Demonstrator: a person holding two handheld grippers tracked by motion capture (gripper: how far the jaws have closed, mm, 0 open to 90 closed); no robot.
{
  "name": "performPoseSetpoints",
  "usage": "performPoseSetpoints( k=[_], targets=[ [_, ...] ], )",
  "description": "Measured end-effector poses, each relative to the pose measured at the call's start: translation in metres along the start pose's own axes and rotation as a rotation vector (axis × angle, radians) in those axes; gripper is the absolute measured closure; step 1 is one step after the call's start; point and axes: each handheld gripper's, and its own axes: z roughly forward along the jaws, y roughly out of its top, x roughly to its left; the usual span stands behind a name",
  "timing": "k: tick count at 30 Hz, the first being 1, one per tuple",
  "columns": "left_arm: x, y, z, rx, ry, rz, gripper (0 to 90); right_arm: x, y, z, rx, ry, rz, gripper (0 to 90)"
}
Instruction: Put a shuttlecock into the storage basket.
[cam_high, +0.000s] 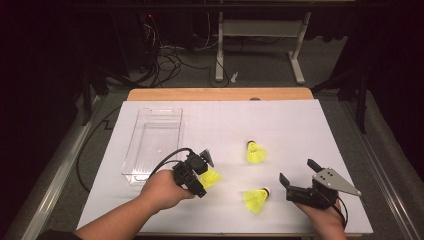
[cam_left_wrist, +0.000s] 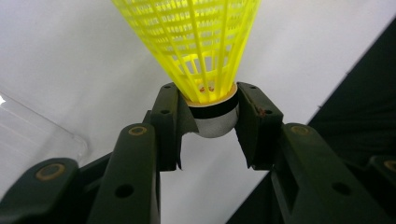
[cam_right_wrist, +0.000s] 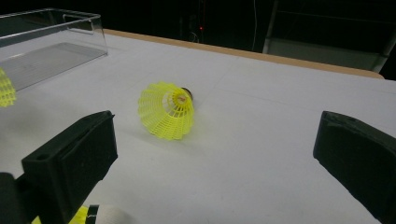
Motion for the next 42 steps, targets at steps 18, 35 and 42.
performPoseSetpoints(
  k=[18,35,42],
  targets=[
    [-0.004,0.011,-0.044,0.036,-0.014,0.086,63.7,0.002,0.000,0.000,0.008,0.014,0.003,0.3],
    [0.014,0.033,-0.071,-0.020,0.014,0.050,63.7,0.003,0.000,0.000,0.009,0.023,-0.007,0.2],
    [0.030,0.036,-0.078,-0.020,0.026,0.038,63.8,0.003,-0.001,0.000,0.012,0.023,-0.008,0.2]
  ],
)
